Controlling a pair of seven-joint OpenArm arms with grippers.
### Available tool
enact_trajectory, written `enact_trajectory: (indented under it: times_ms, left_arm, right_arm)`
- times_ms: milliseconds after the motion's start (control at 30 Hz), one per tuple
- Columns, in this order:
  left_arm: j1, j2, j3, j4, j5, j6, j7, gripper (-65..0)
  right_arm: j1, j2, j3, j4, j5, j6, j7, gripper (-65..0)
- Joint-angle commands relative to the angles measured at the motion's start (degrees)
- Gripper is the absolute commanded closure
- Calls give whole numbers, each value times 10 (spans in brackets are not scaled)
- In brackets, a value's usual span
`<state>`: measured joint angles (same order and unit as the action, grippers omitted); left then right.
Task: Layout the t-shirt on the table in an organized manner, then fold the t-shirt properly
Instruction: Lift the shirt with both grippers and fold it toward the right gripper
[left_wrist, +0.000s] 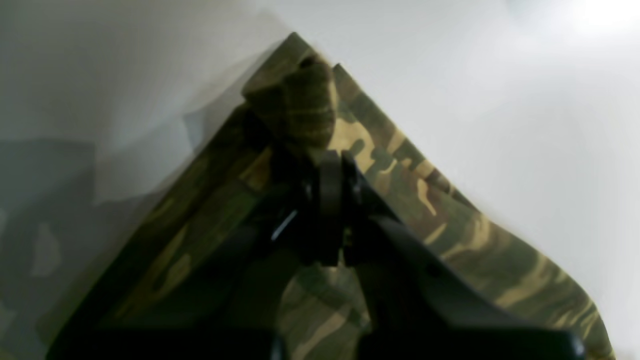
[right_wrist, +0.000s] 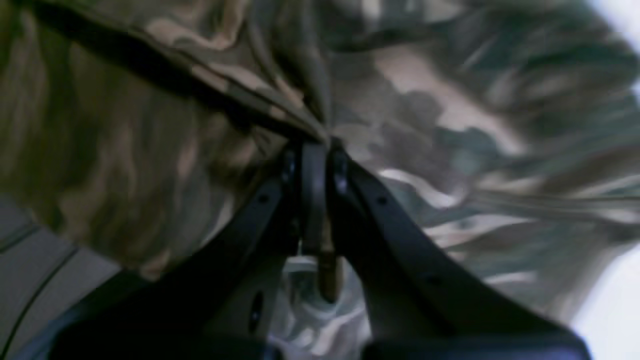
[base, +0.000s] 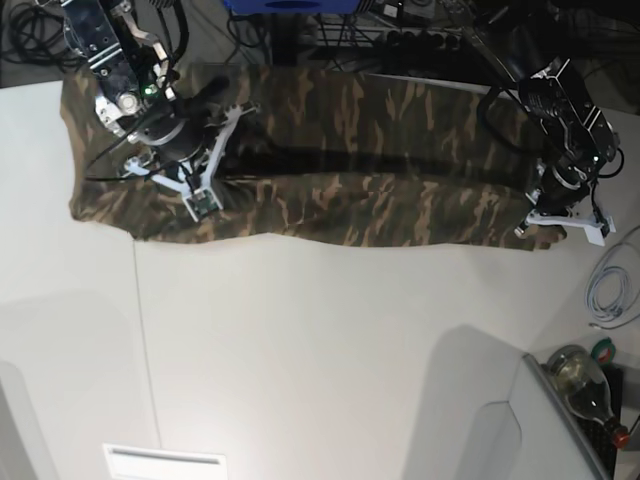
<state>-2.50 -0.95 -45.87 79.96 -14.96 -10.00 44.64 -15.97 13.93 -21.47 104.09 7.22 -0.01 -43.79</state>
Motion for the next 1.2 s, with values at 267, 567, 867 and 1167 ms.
enact_trajectory:
  times_ms: [267, 567, 867, 1167]
  left_arm:
    - [-29, -9, 81, 68, -3, 1, 23, 0]
    - [-52, -8, 102, 54, -5, 22, 21, 0]
    - [-54, -8, 103, 19, -4, 23, 19, 0]
    - [-52, -10, 100, -12, -1, 23, 18, 0]
  right_arm:
    - [204, 2, 2, -24, 1, 49, -100, -8]
    - [369, -3, -1, -227, -1, 136, -76, -8]
    - [427, -4, 1, -378, -1, 135, 71, -146]
    - [326, -2, 133, -220, -1, 103, 70, -495]
